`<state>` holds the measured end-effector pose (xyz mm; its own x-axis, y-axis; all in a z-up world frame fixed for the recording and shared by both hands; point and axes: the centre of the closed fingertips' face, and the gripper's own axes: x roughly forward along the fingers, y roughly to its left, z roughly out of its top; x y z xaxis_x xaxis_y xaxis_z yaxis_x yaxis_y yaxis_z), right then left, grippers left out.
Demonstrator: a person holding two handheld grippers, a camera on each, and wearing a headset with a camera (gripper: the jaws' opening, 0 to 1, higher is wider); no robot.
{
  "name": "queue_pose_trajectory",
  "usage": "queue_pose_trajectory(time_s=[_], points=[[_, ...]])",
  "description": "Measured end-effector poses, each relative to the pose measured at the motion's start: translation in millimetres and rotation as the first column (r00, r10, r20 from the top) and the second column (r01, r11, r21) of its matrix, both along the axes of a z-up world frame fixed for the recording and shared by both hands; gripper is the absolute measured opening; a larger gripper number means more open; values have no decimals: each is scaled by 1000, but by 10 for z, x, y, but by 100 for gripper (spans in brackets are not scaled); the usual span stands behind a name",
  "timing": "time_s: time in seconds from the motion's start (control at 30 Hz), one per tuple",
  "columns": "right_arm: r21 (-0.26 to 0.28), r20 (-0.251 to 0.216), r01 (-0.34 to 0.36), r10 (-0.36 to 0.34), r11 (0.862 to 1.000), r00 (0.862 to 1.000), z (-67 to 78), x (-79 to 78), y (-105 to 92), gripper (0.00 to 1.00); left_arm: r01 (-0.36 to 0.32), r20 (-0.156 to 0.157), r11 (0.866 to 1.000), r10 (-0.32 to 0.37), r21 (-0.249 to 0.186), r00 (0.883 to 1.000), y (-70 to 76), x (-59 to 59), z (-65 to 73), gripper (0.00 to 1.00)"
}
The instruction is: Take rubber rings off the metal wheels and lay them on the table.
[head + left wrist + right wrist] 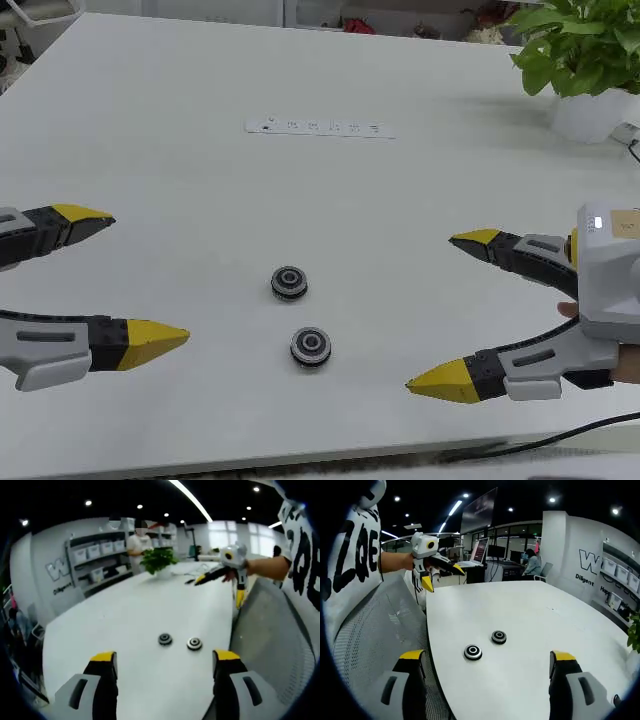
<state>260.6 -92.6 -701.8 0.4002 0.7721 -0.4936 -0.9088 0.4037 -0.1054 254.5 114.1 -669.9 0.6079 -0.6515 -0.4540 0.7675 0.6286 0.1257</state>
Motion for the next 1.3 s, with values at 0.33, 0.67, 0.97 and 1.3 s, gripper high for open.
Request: queue_pose_trajectory(time_s=[0.33,0.67,0.97,1.3], points=[[1,0,5,-5,1000,1000,6,6,-9,99,5,-1,1000,-5,-1,1000,17,24,-19,80],[-3,-4,4,-4,1000,1000,-18,19,-6,99,4,-8,1000,-4,3,1000,40,35,-52,81],[-12,-7,0,0,1000,1000,-51,48,-9,99,0,-13,1000,1,3,1000,53,56,-73,81],[-16,-8,-3,3,1000,1000,-55,83,-12,99,-4,-11,1000,4,4,1000,58,85,-72,80]])
